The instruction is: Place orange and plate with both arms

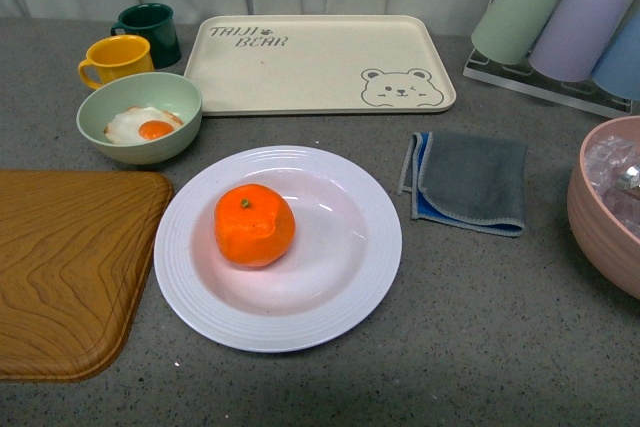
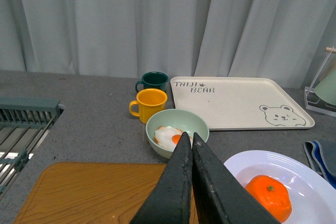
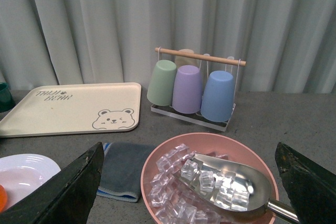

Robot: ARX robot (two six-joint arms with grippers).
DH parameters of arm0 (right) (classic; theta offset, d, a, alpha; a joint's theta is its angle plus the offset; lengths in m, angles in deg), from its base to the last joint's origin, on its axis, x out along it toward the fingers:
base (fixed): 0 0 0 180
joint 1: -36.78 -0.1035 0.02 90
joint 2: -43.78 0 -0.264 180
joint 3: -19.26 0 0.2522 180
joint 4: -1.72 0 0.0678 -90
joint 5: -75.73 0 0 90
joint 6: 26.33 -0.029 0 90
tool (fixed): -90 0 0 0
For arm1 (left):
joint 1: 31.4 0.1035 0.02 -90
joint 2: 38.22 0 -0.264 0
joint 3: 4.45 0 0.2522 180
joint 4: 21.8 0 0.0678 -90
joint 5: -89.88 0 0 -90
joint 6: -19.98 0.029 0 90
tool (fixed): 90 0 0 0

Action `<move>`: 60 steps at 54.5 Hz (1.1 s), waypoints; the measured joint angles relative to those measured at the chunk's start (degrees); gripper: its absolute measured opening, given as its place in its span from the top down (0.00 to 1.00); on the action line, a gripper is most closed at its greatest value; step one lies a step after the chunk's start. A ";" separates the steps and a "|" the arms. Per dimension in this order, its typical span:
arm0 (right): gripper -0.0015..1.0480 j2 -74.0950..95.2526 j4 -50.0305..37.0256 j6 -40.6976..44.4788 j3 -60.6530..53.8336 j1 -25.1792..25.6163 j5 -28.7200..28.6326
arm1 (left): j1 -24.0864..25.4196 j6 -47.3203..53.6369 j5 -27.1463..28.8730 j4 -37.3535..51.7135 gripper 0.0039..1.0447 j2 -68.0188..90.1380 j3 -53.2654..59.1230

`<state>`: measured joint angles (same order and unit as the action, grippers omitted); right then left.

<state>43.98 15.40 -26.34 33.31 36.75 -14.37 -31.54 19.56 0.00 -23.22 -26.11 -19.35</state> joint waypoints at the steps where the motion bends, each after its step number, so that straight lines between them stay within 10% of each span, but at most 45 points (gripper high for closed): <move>1: 0.09 0.00 0.00 0.00 0.00 0.00 0.00 | 0.00 0.00 0.00 -0.31 0.97 -0.31 0.00; 25: 0.09 0.00 0.00 0.00 0.00 0.00 0.00 | 0.00 -0.02 -0.13 -12.22 0.96 -11.80 -0.02; 51: 0.09 20.72 3.61 6.62 4.90 -5.42 2.75 | 0.00 0.00 -0.13 -12.22 0.07 -11.89 -0.02; 60: 0.09 48.98 -14.16 -1.84 9.68 -9.62 -4.09 | 0.00 0.13 -0.13 -12.22 0.06 -11.89 -0.02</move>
<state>92.96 1.24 -28.18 42.99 27.13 -18.46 -31.54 19.69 -0.13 -35.44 -38.00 -19.38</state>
